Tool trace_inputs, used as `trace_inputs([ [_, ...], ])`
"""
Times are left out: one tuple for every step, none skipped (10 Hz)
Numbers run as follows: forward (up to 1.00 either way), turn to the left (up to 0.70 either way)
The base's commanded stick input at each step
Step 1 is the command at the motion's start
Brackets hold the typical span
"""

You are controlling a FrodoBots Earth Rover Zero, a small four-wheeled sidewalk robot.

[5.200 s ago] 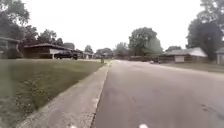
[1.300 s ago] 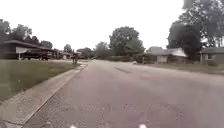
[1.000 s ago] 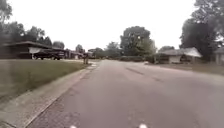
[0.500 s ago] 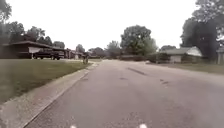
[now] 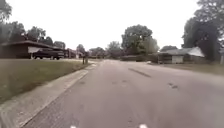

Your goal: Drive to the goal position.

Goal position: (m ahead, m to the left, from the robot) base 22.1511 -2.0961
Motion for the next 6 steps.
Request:
trace_inputs([
  [0.7,0.0],
  [0.7,0.0],
  [0.7,0.0],
  [0.7,0.0],
  [0.7,0.0],
  [0.7,0.0],
])
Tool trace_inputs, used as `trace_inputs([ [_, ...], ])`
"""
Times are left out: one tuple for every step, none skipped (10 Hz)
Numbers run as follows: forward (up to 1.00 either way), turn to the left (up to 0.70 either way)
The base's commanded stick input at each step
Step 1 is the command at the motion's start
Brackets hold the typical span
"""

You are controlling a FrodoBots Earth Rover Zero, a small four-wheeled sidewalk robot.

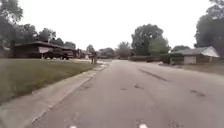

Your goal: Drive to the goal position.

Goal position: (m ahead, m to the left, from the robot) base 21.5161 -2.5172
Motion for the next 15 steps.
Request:
trace_inputs([
  [0.7,0.0],
  [0.7,0.0],
  [0.7,0.0],
  [0.7,0.0],
  [0.7,0.0],
  [0.7,0.0],
  [0.7,0.0],
  [0.7,0.0],
  [0.7,0.0],
  [0.7,0.0],
  [0.7,0.0],
  [0.7,0.0],
  [0.7,0.0],
  [0.7,0.0],
  [0.7,0.0],
])
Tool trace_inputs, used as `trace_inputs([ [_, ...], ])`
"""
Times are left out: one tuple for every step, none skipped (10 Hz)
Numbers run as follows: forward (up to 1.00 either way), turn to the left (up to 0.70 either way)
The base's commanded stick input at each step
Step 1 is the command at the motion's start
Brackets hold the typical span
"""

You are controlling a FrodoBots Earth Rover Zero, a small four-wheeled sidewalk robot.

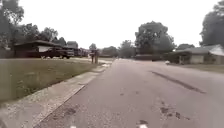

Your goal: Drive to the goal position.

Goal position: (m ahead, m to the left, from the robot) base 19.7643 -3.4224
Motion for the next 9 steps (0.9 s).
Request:
trace_inputs([
  [0.7,0.0],
  [0.7,0.0],
  [0.7,0.0],
  [0.7,0.0],
  [0.7,0.0],
  [0.7,0.0],
  [0.7,-0.35],
  [0.7,-0.35],
  [0.7,-0.34],
])
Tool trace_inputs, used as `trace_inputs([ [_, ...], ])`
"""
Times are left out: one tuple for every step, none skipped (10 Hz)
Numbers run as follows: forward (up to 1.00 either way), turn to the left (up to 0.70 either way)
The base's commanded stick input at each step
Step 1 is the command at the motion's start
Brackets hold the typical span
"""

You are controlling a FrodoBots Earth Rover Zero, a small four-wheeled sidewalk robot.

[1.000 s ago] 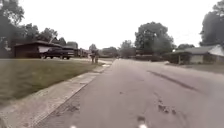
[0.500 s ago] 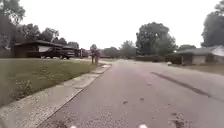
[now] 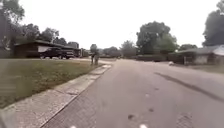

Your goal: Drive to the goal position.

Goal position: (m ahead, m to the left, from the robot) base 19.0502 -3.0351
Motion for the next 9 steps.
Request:
trace_inputs([
  [0.7,-0.02],
  [0.7,0.0],
  [0.7,0.0],
  [0.7,0.0],
  [0.7,0.0],
  [0.7,0.0],
  [0.7,0.0],
  [0.7,0.0],
  [0.7,0.0],
])
